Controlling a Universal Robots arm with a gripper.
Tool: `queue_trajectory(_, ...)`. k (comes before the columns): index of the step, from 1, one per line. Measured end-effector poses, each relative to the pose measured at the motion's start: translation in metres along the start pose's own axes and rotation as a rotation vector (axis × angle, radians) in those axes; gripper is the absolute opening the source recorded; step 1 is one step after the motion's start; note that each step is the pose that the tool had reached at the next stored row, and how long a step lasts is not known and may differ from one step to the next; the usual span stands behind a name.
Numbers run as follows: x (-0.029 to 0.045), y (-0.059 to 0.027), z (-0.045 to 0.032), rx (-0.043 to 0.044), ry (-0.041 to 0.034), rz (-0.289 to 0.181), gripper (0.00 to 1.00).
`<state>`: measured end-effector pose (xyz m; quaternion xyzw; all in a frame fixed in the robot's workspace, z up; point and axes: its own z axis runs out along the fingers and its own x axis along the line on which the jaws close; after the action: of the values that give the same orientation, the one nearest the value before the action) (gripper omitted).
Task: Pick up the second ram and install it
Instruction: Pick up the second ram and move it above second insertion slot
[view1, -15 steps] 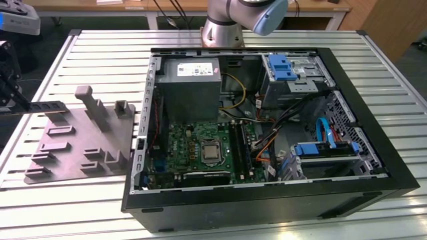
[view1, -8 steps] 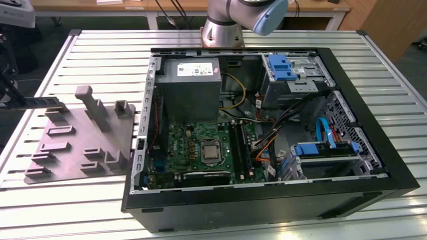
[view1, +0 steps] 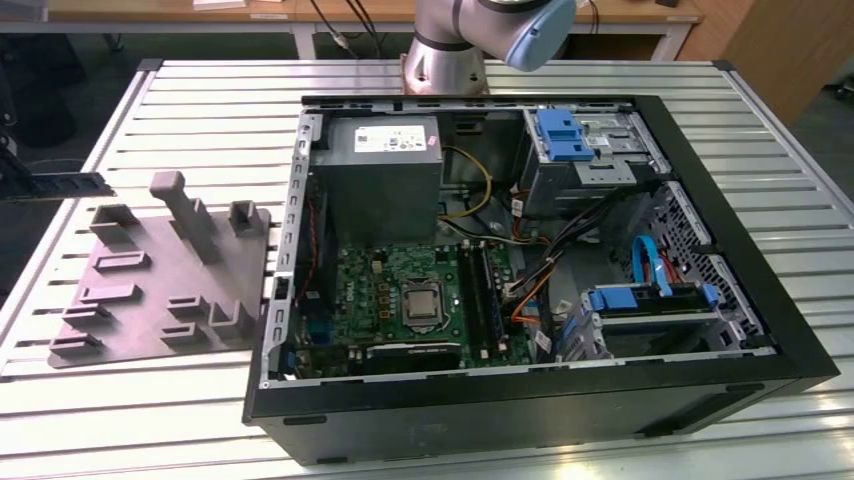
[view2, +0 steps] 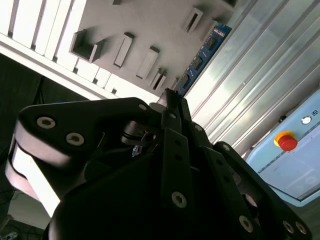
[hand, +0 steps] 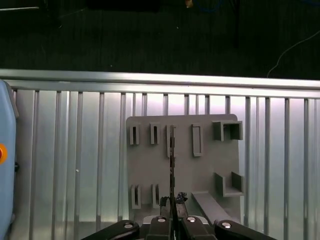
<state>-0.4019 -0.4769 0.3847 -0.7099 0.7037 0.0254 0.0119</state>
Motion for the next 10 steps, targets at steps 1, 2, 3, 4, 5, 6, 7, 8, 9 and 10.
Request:
queue_trajectory(1,0.0000,0.0000,0.0000,0.0000,-0.0001,0.000,0.14)
queue_trajectory(2,0.0000,0.0000,0.0000,0.0000,-0.0001,0.000,0.14)
queue_trajectory(3,0.0000,-0.0001,-0.0001,-0.0001,-0.0001,0.000,0.14)
queue_trajectory(4,0.0000,-0.0007,-0.0003,-0.0004,0.0002,0.000,0.14)
queue_trajectory(5,0.0001,-0.0023,-0.0003,-0.0004,0.0001,0.000,0.14)
queue_trajectory(6,0.0001,-0.0050,-0.0002,-0.0003,0.0000,0.000,0.14)
queue_trajectory(7,0.0001,-0.0081,-0.0003,-0.0005,0.0001,0.000,0.14)
queue_trajectory(8,0.0001,-0.0124,-0.0003,-0.0009,0.0001,0.000,0.14)
queue_trajectory(9,0.0002,-0.0165,-0.0003,-0.0012,0.0000,0.000,0.14)
queue_trajectory(10,0.0002,-0.0210,-0.0002,-0.0018,-0.0001,0.000,0.14)
